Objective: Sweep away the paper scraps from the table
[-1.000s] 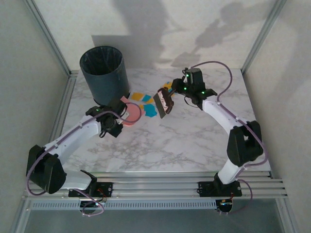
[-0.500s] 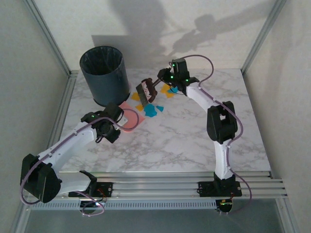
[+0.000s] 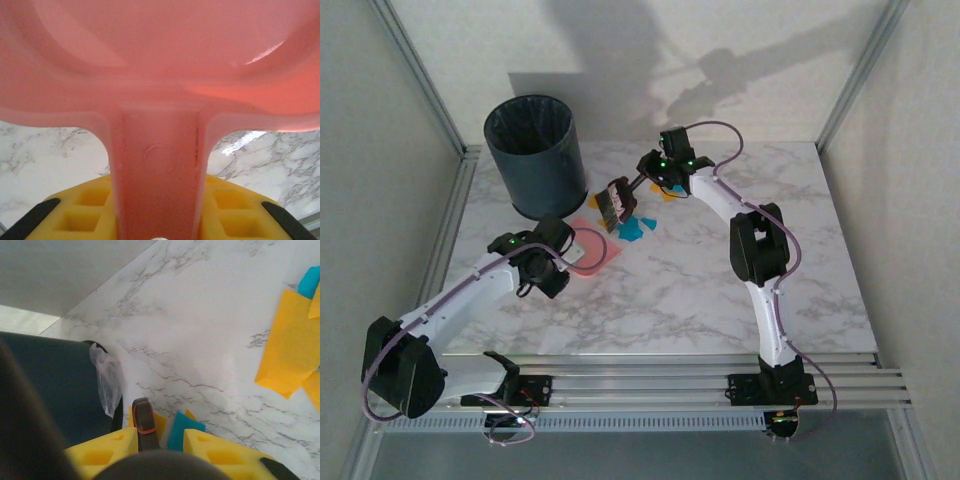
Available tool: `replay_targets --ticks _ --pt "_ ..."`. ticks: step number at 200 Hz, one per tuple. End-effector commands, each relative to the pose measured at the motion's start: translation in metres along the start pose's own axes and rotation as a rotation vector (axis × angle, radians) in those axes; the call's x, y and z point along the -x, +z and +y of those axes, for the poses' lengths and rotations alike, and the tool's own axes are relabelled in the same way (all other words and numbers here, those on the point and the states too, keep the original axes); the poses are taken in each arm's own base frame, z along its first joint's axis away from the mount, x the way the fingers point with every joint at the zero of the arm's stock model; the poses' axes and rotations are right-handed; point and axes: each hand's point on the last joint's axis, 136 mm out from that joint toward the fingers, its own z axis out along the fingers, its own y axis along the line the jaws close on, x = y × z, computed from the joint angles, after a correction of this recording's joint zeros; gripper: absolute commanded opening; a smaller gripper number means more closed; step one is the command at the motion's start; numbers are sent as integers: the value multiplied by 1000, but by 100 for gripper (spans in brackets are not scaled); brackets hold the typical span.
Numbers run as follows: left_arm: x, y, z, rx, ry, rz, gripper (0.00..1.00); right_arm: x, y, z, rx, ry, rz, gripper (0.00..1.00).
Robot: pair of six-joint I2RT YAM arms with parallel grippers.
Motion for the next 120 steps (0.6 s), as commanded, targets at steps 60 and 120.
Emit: replay_targets --ticks 60,120 --pt "8 0 -13 -65 27 -39 0 -9 -55 -82 -270 -14 -71 0" --pt "16 12 -28 -105 85 -4 0 -23 -107 -125 -443 -98 -123 0"
